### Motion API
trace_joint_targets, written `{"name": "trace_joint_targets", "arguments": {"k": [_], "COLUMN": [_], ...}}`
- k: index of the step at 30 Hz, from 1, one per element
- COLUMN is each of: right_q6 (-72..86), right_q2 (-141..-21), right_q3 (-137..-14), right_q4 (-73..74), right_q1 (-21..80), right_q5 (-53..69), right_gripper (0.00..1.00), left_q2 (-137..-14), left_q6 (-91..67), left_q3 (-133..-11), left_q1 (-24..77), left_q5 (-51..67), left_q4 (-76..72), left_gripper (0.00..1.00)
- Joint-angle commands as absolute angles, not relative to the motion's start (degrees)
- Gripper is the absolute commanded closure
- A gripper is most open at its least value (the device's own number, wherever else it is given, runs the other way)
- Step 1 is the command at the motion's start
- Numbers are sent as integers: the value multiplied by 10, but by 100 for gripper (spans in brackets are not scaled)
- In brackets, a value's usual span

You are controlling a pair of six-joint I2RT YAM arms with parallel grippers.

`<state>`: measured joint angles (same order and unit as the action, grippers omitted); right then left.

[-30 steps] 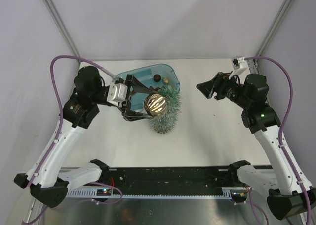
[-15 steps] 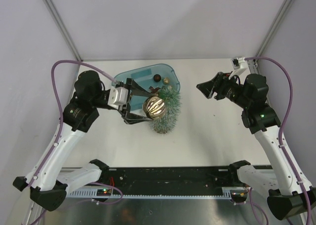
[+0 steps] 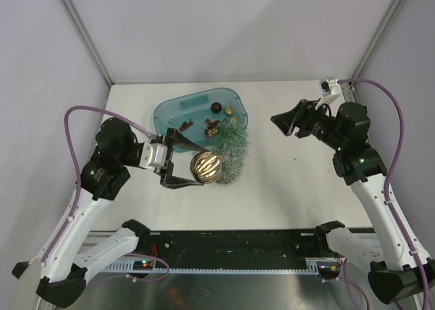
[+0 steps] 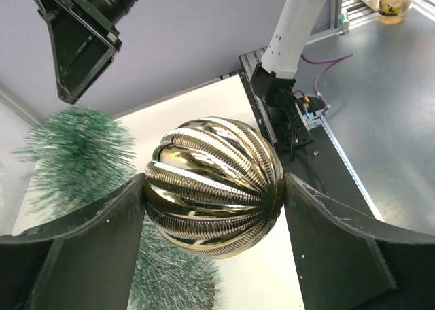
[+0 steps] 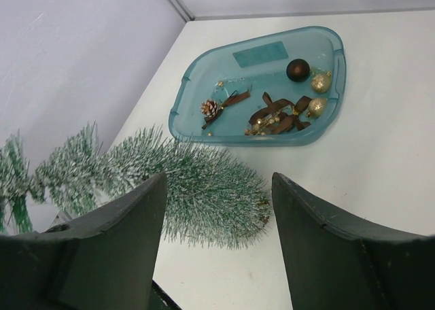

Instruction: Decorate the small christmas tree

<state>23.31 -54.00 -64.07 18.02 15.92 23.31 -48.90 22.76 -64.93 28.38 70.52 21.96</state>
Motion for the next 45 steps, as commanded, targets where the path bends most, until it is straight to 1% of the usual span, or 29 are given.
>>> {"name": "trace_joint_targets", "arguments": {"k": [1, 6, 12, 19, 21, 23, 26, 29, 33, 38, 45], "right_q6": [228, 228, 226, 221, 211, 193, 168, 183, 251, 294, 300], "right_q2": [-527, -525, -526, -522, -513, -498, -465, -429, -412, -446, -499], "right_q3": [-642, -642, -642, -642, -642, -641, -617, -566, -467, -399, -387], "right_q4": [155, 154, 156, 162, 172, 197, 222, 221, 156, 70, 23], "right_q1": [161, 162, 162, 165, 180, 214, 308, 406, 481, 523, 529], "right_q5": [227, 228, 229, 244, 242, 217, 127, 34, -6, -46, -59], "right_gripper": [32, 32, 33, 32, 28, 24, 20, 19, 21, 26, 29], "left_q2": [-459, -432, -432, -480, -490, -496, -502, -508, -508, -500, -514], "left_q6": [237, 249, 325, 389, 391, 392, 389, 383, 377, 360, 342], "left_q3": [-617, -568, -522, -499, -494, -490, -489, -493, -496, -499, -505], "left_q1": [287, 282, 258, 175, 150, 131, 106, 94, 88, 87, 87], "left_q5": [701, 694, 673, 699, 711, 720, 734, 751, 769, 791, 834], "left_q4": [214, 217, 221, 223, 223, 222, 223, 223, 223, 222, 222], "left_gripper": [25, 24, 22, 22, 22, 22, 22, 22, 22, 22, 20]}}
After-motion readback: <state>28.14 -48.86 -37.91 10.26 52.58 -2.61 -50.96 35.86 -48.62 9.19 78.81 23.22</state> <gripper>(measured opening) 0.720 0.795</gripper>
